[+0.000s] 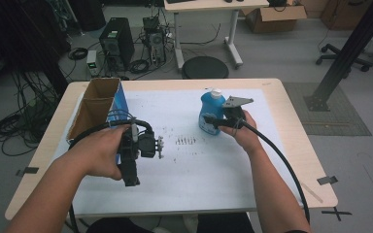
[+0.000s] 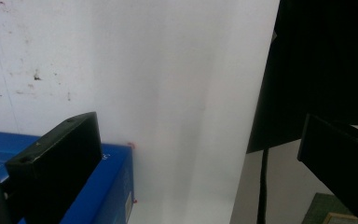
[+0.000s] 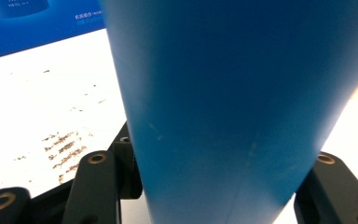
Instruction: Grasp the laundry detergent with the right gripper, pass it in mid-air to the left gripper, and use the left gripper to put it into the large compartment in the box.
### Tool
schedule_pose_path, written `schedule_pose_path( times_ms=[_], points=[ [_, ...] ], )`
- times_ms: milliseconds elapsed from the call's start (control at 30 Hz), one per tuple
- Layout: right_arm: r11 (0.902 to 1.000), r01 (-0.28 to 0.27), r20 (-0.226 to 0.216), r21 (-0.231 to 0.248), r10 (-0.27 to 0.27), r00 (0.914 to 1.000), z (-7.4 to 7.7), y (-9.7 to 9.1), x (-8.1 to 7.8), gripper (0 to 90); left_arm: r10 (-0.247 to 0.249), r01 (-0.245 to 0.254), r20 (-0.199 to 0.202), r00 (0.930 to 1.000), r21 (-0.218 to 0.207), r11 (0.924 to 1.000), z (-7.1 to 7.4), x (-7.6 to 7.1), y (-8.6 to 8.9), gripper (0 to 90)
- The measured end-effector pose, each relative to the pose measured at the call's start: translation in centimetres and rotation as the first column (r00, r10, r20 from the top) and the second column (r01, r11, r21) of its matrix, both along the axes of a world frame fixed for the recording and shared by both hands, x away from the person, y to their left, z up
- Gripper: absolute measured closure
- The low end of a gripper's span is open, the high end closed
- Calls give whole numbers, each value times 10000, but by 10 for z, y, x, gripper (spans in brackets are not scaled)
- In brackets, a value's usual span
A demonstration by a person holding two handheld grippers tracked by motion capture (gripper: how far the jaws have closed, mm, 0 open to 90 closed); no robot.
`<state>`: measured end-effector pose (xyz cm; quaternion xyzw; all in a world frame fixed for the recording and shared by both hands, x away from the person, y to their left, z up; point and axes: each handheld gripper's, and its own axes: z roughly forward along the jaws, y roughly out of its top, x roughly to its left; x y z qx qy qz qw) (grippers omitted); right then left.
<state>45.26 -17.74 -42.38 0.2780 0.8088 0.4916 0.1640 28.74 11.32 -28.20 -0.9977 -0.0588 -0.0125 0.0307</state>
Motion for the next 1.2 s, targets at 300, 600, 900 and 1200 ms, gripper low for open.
schedule_pose_path(
  times_ms=[300,600,900,1200],
  points=[
    [9994,-272,77,-195,274,9996,6,-1,-2,463,-17,17,35,10000,-38,10000,3,2,-2,3],
    [9930,-1110,354,-408,1124,9930,38,-10,-11,461,-81,83,206,9998,-97,9999,13,6,-4,2],
    [9437,-3284,574,-395,3302,9422,82,-13,-48,459,-197,213,428,9989,-360,9991,35,10,-12,2],
    [8588,-5093,855,-553,5123,8545,100,7,-82,459,-384,406,397,9985,-560,9976,48,9,-22,2]
  ],
)
